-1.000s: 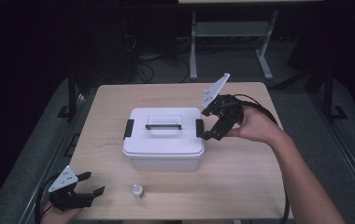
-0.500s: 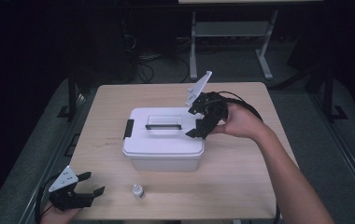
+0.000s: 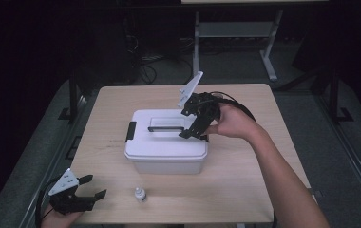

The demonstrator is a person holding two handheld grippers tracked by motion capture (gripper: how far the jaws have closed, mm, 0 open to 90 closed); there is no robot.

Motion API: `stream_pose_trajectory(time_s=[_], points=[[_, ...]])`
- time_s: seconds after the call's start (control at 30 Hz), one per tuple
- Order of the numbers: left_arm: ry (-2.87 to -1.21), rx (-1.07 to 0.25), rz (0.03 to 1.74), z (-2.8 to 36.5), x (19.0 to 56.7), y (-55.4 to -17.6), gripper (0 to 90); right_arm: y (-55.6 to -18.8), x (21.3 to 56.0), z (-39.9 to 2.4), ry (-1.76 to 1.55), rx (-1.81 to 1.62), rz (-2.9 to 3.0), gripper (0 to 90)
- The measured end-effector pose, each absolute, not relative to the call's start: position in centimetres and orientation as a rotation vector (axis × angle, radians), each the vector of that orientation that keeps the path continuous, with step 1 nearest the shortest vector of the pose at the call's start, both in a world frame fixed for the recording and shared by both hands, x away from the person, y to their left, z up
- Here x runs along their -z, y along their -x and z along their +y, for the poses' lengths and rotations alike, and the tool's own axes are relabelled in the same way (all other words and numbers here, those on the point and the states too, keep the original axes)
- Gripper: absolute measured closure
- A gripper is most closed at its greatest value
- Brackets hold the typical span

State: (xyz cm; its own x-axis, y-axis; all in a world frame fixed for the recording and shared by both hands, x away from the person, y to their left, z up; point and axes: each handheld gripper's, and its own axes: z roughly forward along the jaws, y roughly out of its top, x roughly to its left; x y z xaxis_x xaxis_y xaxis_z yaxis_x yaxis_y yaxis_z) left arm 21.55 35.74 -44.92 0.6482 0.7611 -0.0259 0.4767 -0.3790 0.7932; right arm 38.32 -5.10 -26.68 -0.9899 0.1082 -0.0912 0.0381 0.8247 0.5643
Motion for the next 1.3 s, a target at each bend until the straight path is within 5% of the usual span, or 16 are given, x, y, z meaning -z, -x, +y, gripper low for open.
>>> stream_pose_trajectory(time_s=[0.33,1.3], points=[[-2.045,-0.441,0.961,35.7,44.9,-21.5,19.6,-38.8,27.2,-4.2,-0.116,-0.886,2.903,25.4],[-2.052,-0.439,0.949,35.6,44.9,-21.5,19.9,-40.1,28.7,-0.9,-0.020,-0.847,2.963,64.8]])
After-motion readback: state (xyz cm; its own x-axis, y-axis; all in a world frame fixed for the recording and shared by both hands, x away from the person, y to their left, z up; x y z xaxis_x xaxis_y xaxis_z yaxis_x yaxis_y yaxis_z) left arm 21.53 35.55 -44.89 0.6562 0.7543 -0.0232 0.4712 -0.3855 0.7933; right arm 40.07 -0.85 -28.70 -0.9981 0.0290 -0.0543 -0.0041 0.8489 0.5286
